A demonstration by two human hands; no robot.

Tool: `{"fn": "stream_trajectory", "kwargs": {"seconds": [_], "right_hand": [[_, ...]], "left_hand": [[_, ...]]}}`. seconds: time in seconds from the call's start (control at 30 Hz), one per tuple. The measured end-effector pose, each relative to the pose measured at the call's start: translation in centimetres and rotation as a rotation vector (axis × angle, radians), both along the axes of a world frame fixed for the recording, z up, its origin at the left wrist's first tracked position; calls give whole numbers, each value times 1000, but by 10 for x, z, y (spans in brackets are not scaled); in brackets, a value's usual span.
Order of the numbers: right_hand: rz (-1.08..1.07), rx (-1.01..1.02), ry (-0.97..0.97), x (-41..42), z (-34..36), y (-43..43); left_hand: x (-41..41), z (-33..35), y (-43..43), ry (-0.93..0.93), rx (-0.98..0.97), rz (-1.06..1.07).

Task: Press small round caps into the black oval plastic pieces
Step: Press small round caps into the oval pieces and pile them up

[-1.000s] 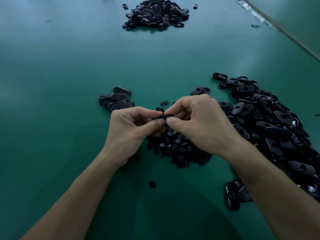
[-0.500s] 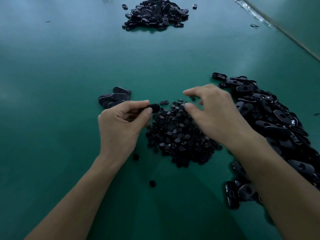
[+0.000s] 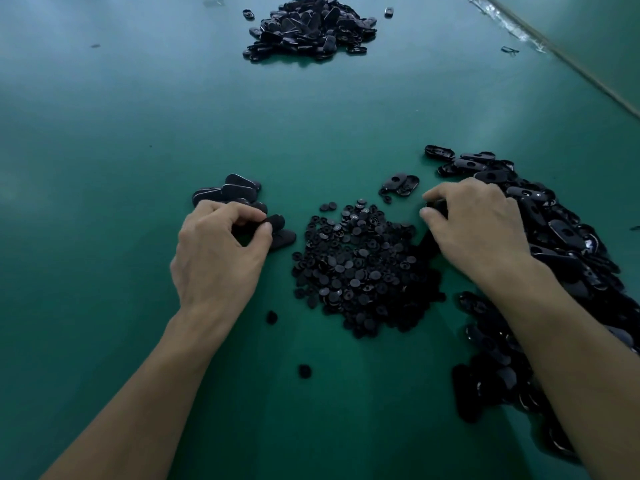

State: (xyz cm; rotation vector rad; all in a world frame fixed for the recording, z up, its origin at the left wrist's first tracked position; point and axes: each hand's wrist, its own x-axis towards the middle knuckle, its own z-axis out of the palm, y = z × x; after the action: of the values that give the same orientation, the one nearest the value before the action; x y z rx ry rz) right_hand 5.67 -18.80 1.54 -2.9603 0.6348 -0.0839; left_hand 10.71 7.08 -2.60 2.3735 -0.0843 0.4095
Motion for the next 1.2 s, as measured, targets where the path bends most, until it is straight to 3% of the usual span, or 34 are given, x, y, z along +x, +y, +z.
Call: {"fn": "stream_trajectory", "kwargs": {"seconds": [0.4, 0.5, 0.67, 0.93, 1.1, 1.2], "right_hand": [[12, 181, -263, -1, -1, -4], [25, 212, -342, 0, 1, -3], [166, 472, -376, 2, 4, 18], [446, 945, -193, -2, 6, 60], [393, 1041, -272, -3, 6, 62], [346, 980, -273, -4, 4, 60]], "left_hand": [[1, -5, 1, -3, -46, 19], [-1, -3, -1, -50, -89, -44], [-10, 4, -14, -167, -228, -250], [-21, 8, -27, 97, -595, -479], [-18, 7, -24, 143, -752, -517], [-18, 6, -25, 178, -864, -505]]}}
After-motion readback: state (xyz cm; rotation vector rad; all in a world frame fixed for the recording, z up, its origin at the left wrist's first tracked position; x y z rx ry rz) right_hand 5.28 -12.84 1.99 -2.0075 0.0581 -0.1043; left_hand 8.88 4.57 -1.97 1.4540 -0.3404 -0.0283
